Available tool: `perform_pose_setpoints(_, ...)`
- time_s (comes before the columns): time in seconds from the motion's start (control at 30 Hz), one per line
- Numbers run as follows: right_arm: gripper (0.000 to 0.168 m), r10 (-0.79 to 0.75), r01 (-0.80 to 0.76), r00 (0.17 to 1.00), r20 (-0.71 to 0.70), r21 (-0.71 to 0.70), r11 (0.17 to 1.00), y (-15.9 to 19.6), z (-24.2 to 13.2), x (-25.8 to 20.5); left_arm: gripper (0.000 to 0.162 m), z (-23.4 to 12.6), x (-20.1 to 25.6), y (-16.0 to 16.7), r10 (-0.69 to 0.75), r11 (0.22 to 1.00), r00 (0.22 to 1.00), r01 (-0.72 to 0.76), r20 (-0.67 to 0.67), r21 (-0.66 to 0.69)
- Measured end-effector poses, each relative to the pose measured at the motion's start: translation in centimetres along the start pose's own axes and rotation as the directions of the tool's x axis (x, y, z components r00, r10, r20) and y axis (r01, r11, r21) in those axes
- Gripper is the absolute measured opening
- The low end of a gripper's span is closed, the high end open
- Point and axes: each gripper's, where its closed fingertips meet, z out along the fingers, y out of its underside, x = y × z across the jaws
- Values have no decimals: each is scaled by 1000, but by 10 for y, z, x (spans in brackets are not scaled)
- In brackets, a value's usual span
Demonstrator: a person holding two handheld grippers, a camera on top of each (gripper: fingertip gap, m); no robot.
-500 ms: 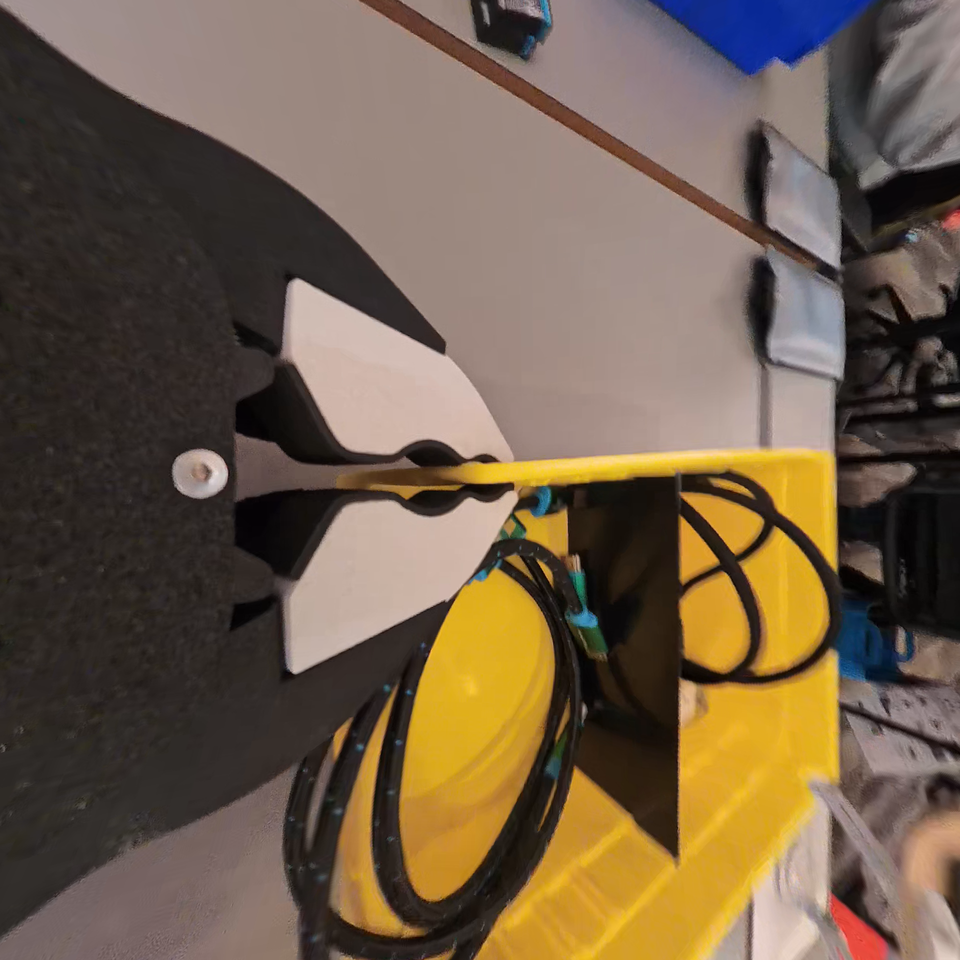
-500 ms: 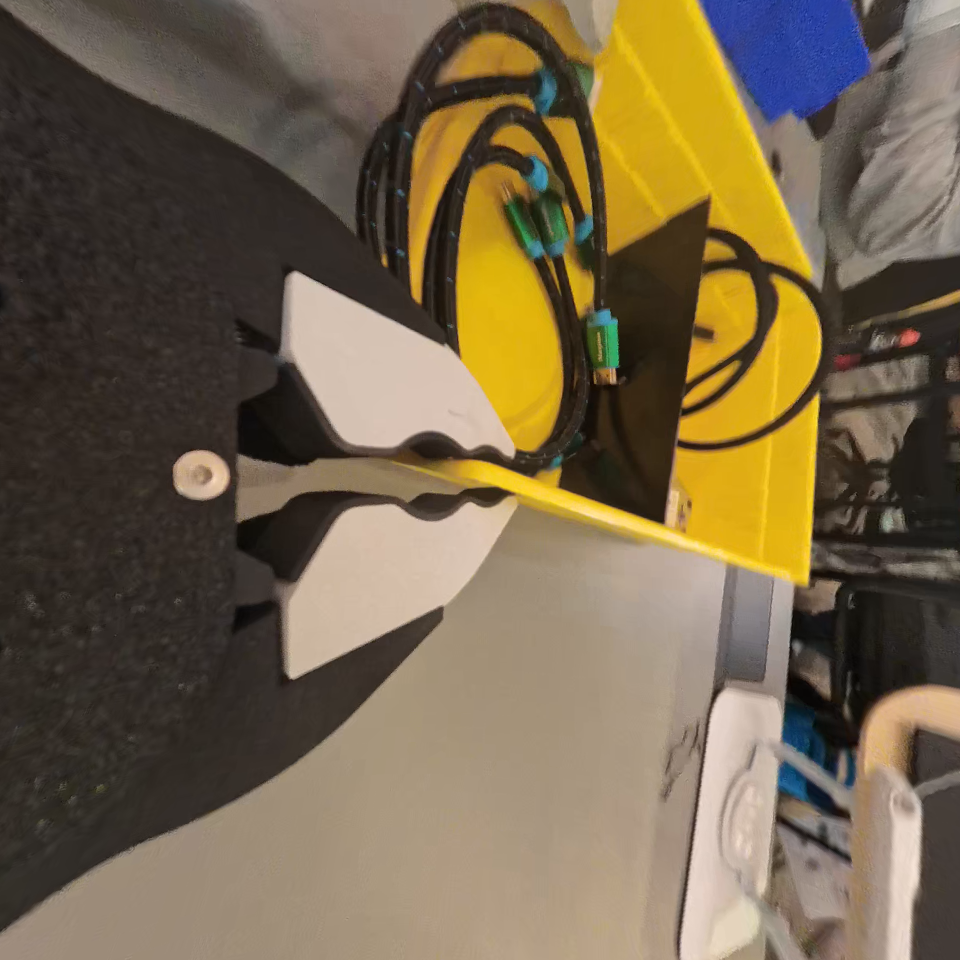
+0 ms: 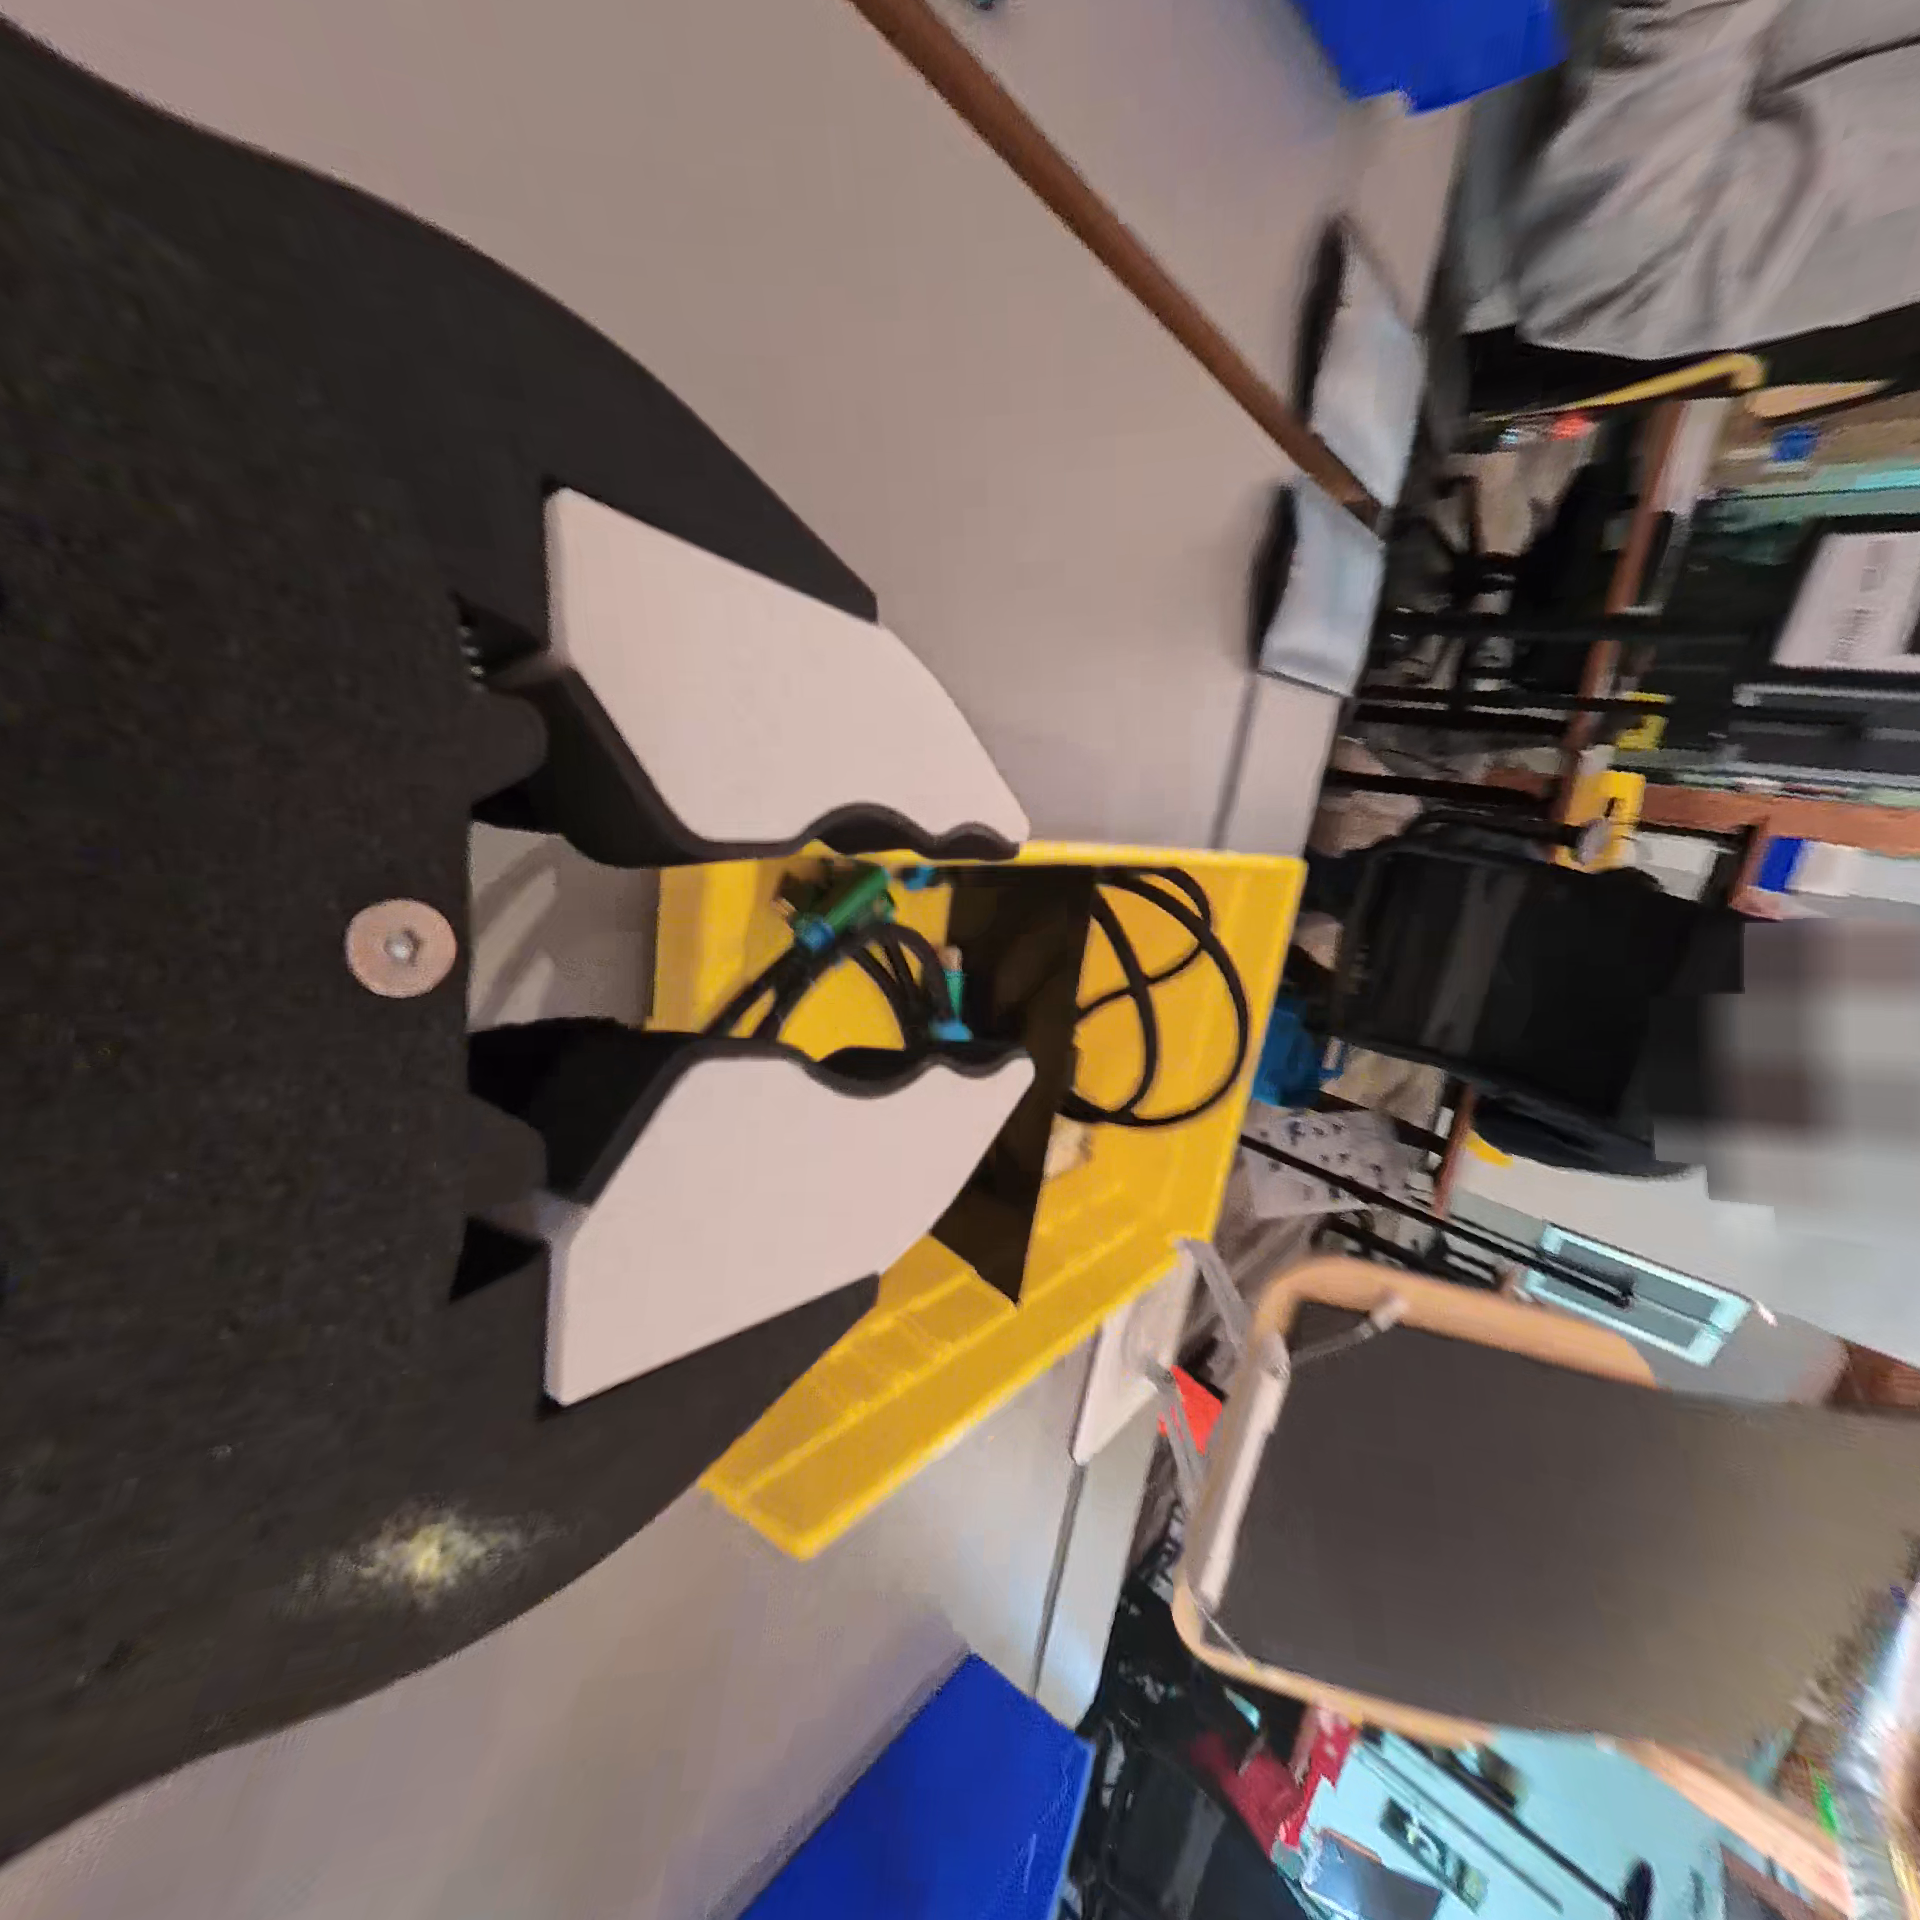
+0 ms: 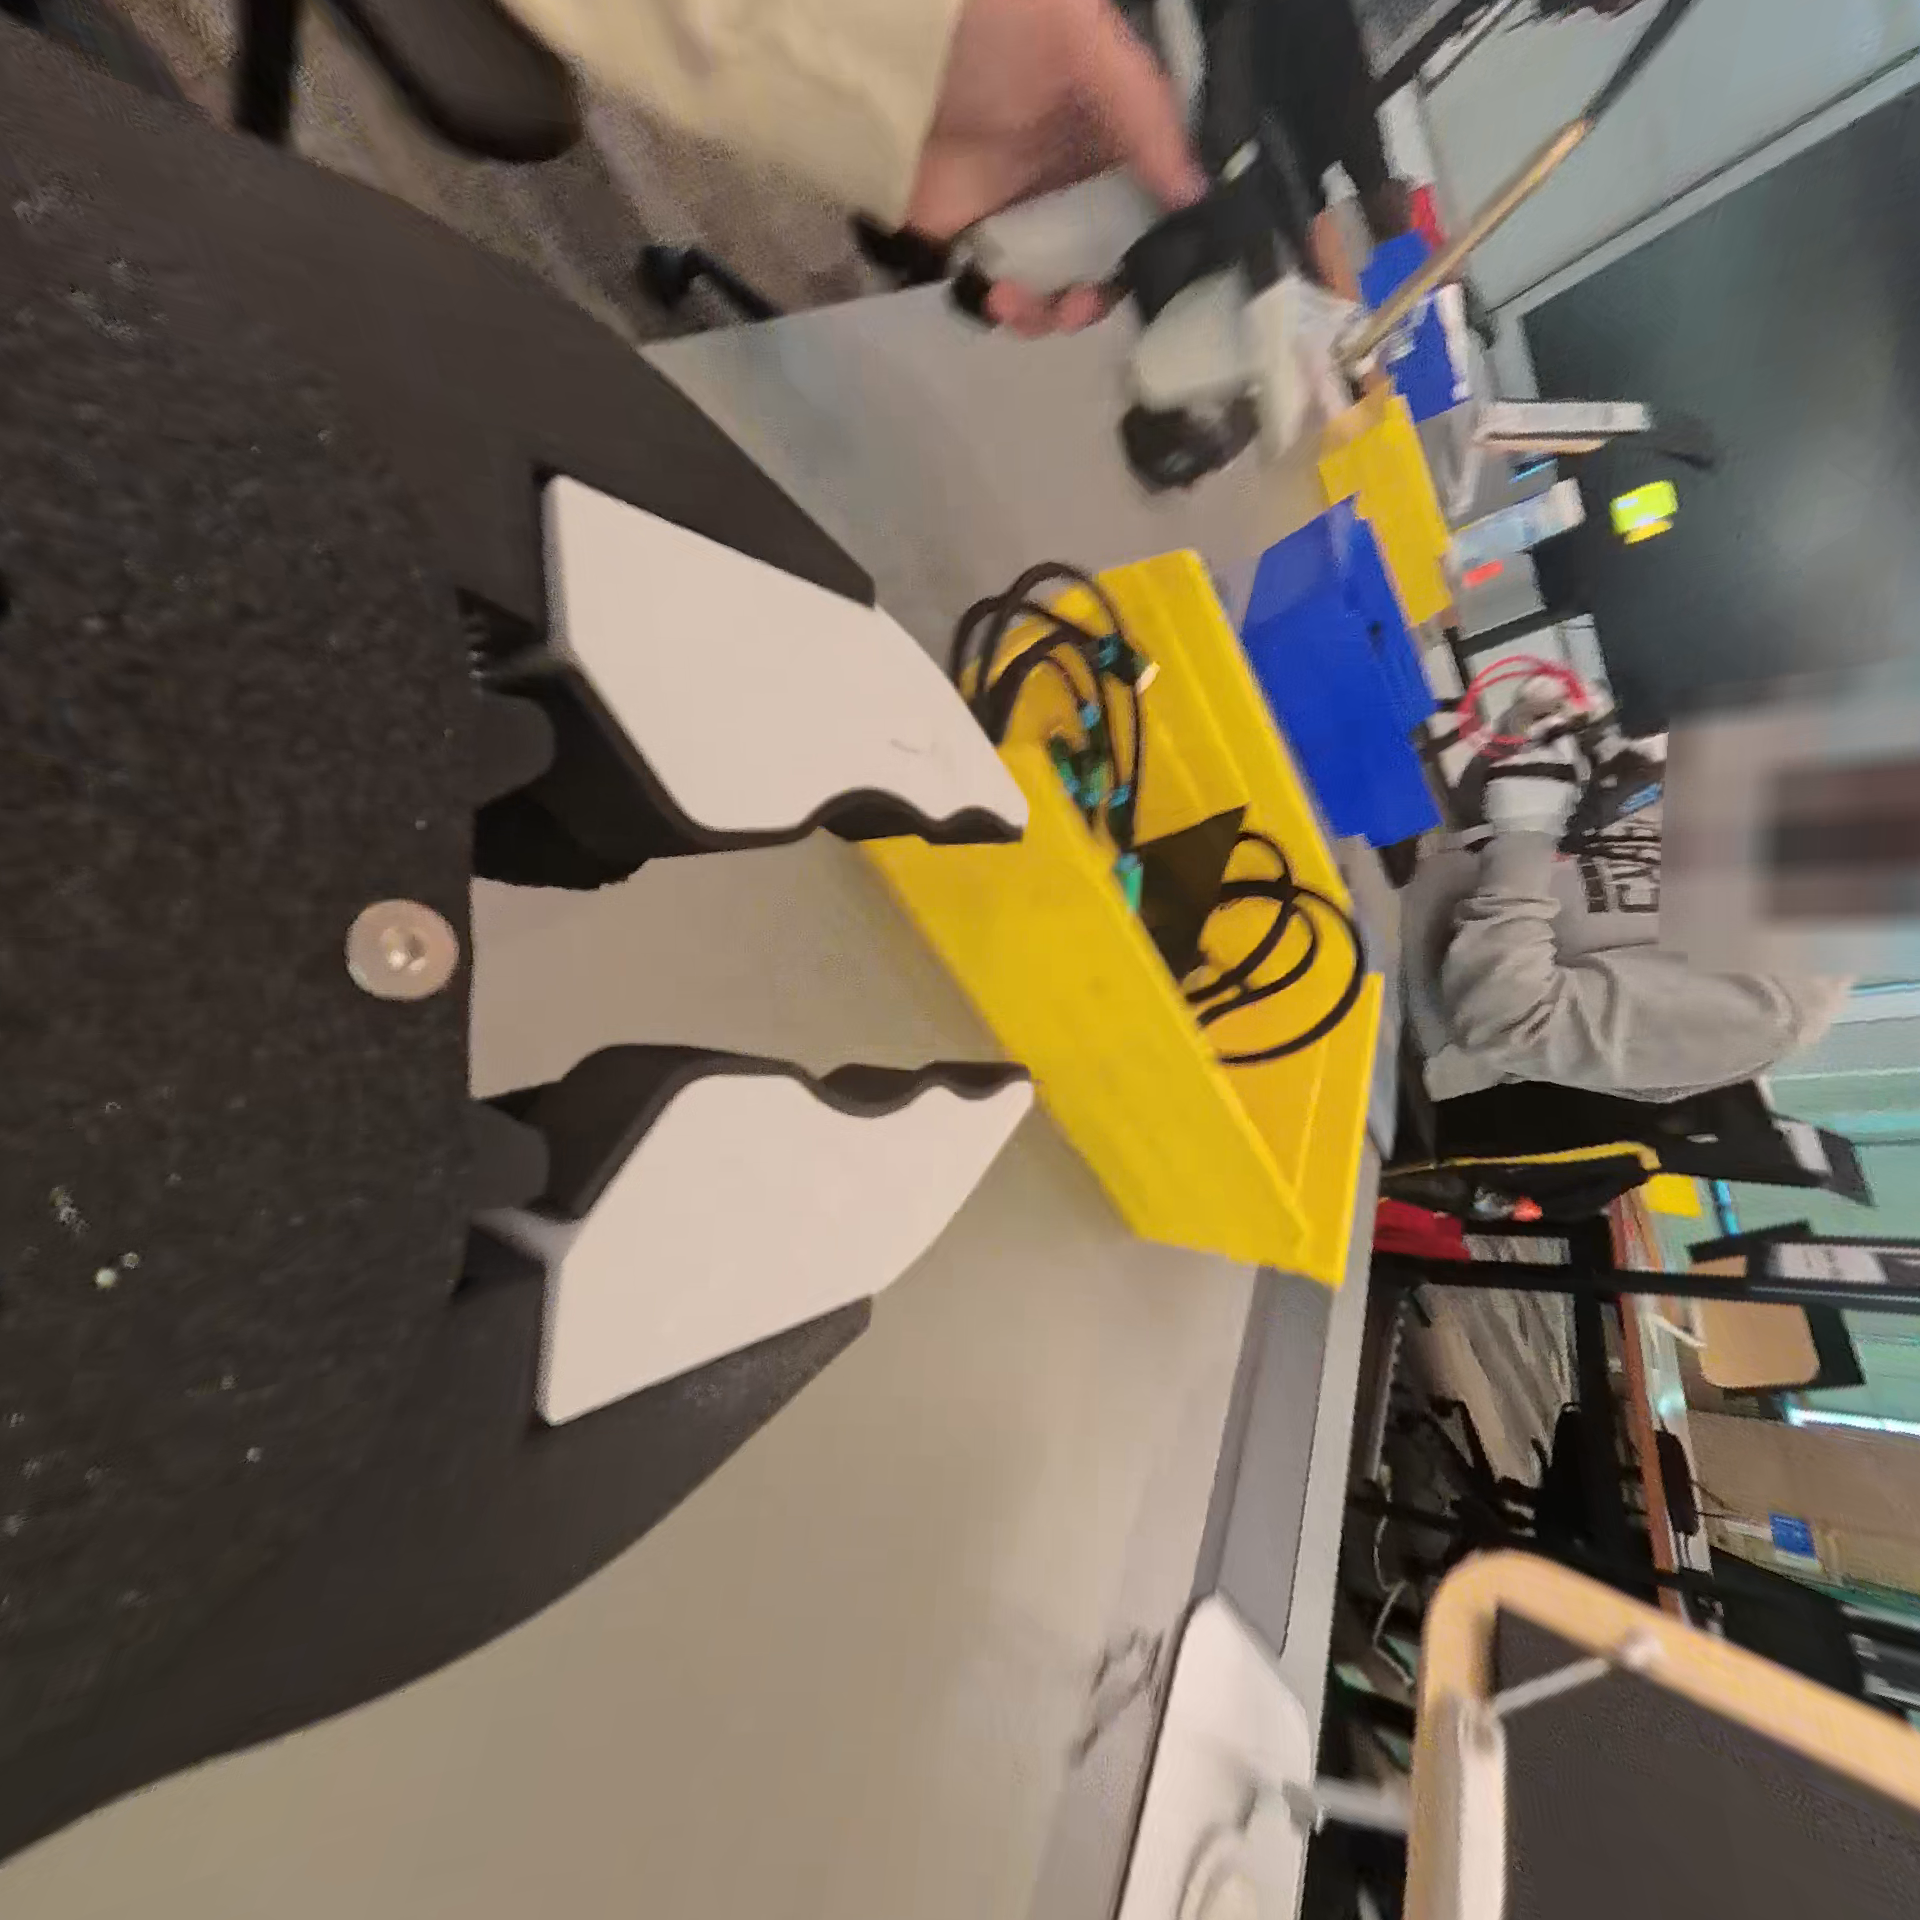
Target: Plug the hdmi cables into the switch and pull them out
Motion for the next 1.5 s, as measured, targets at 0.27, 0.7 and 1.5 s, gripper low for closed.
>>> perform_pose_setpoints(0.27,34,-16,-50,914,-405,-150,987,78,-132,124,36,-3,146,56,28,994,983,-47,-182,-102)
perform_pose_setpoints(0.7,33,49,-122,915,-401,-160,980,85,-155,153,51,16,245,134,198,907,881,-331,-430,-261)
perform_pose_setpoints(1.5,27,69,-157,929,-364,-216,964,100,-145,144,49,8,198,122,299,847,858,-440,-418,-297)
